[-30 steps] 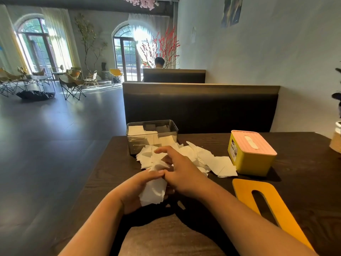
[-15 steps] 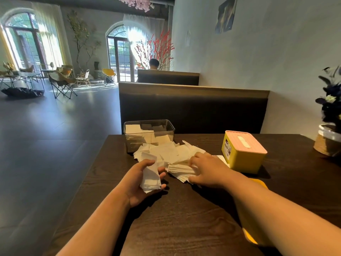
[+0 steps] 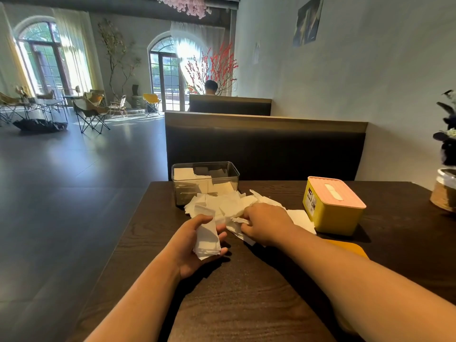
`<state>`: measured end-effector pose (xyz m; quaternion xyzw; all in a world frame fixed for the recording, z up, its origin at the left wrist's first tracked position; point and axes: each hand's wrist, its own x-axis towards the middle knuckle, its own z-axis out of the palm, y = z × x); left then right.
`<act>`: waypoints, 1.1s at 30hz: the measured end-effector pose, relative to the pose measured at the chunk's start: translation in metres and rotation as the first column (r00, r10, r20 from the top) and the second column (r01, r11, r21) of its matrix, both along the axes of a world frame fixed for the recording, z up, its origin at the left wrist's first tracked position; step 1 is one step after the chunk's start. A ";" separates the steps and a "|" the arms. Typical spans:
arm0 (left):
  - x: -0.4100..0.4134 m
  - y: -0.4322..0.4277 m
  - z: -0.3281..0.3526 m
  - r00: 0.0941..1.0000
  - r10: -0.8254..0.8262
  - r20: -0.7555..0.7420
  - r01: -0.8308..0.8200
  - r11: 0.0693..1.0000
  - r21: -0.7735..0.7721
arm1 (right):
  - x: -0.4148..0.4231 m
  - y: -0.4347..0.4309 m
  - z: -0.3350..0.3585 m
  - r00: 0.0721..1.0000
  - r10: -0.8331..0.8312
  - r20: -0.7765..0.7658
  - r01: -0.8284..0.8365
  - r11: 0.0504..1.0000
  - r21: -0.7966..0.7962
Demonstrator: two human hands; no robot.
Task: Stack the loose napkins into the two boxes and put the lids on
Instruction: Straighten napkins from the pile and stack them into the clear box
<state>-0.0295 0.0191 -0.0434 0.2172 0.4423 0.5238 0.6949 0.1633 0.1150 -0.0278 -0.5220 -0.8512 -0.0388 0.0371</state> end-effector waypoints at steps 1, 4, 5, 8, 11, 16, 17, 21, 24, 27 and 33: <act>0.000 0.000 0.000 1.000 -0.001 0.001 0.001 1.000 0.003 | 0.001 0.001 0.001 1.000 0.009 -0.012 -0.009 1.000 -0.008; -0.001 0.001 0.000 1.000 -0.002 0.004 0.002 1.000 0.007 | 0.004 0.008 0.000 0.998 0.043 -0.047 -0.046 0.997 -0.062; -0.001 0.001 -0.001 1.000 0.000 0.003 0.000 1.000 0.008 | 0.006 0.010 0.001 0.997 0.054 -0.049 -0.059 0.994 -0.093; 0.001 0.003 -0.002 1.000 0.003 -0.003 -0.003 1.000 0.010 | 0.014 0.018 0.005 0.997 0.054 -0.056 -0.064 0.981 -0.185; 0.001 0.004 -0.003 1.000 0.001 -0.002 -0.001 1.000 0.016 | 0.020 0.021 0.009 0.999 0.046 -0.006 -0.046 0.982 -0.181; 0.000 0.003 -0.003 1.000 0.006 -0.001 -0.006 1.000 0.014 | 0.023 0.020 0.003 0.996 0.054 0.068 -0.045 0.991 -0.127; 0.000 0.003 -0.004 1.000 0.005 -0.003 -0.005 1.000 0.014 | 0.023 0.020 0.000 0.996 0.056 0.067 -0.049 0.994 -0.102; 0.000 0.003 -0.004 1.000 0.008 -0.003 -0.008 1.000 0.012 | 0.020 0.015 -0.010 0.994 0.080 0.070 -0.081 0.997 0.013; 0.000 0.002 -0.003 1.000 0.020 -0.002 -0.020 1.000 0.014 | 0.018 0.010 -0.004 0.997 0.072 0.039 -0.074 0.996 0.055; 0.000 0.004 -0.002 0.999 0.044 0.003 -0.044 0.999 0.029 | 0.016 0.003 0.012 0.986 0.022 -0.164 -0.023 1.000 -0.002; 0.003 0.003 0.001 0.994 0.088 0.069 -0.095 0.990 0.100 | 0.001 -0.031 0.038 0.354 -0.362 -0.862 -0.150 0.888 -0.434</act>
